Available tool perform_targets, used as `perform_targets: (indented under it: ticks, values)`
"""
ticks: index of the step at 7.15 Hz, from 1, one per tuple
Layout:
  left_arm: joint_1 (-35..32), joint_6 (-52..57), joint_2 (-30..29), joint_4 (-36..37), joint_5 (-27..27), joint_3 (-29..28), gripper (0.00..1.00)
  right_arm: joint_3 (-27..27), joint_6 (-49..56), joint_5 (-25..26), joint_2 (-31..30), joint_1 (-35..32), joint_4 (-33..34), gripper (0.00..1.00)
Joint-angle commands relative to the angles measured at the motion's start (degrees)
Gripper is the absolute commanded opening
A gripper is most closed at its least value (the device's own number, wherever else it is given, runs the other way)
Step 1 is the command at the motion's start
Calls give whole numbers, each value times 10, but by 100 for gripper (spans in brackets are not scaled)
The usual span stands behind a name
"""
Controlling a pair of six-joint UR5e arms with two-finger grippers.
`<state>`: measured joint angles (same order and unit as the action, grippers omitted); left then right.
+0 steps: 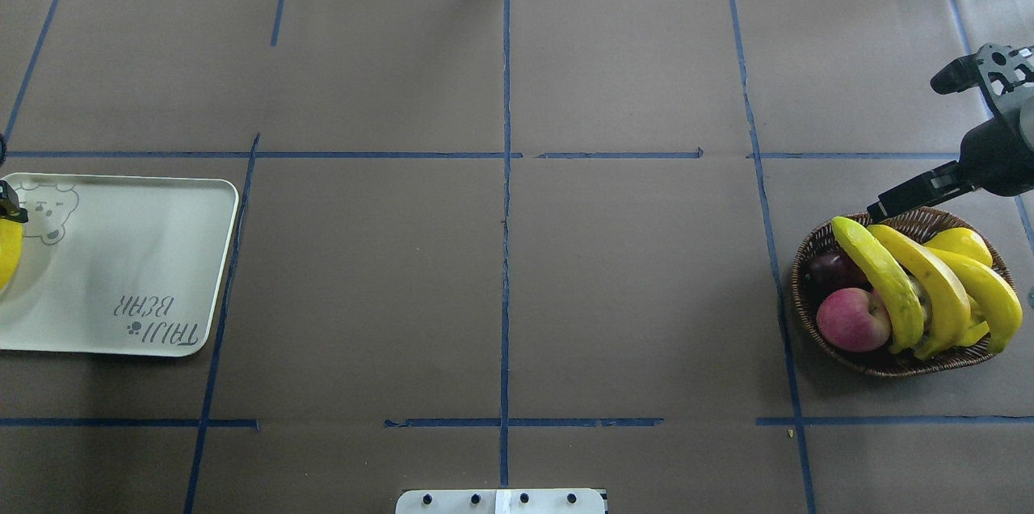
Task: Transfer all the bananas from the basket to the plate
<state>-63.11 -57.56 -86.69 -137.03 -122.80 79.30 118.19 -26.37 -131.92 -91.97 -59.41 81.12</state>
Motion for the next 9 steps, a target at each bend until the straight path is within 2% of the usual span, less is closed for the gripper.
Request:
perform_targets:
  ticks: [1,2,3,5,6,8,9]
  values:
    - [-32,72,-5,5,-21,-4,100,-1,0,1,0,0,0,100]
    - [-80,126,-5,6,-84,-3,100,3,-1,3,1,0,-3,100]
    - [-110,176,-3,5,-116,21,100,7,-8,16,0,0,-4,100]
    - [-116,181,27,-4,-116,96,100,15,-55,31,-3,9,-9,100]
    - [-115,158,28,-16,-116,97,100,20,-90,33,-8,25,-33,100]
    - [-114,149,28,-20,-117,96,100,20,-173,101,-57,102,-119,99]
    - [-114,148,28,-20,-118,96,100,20,-164,125,-95,121,-132,97]
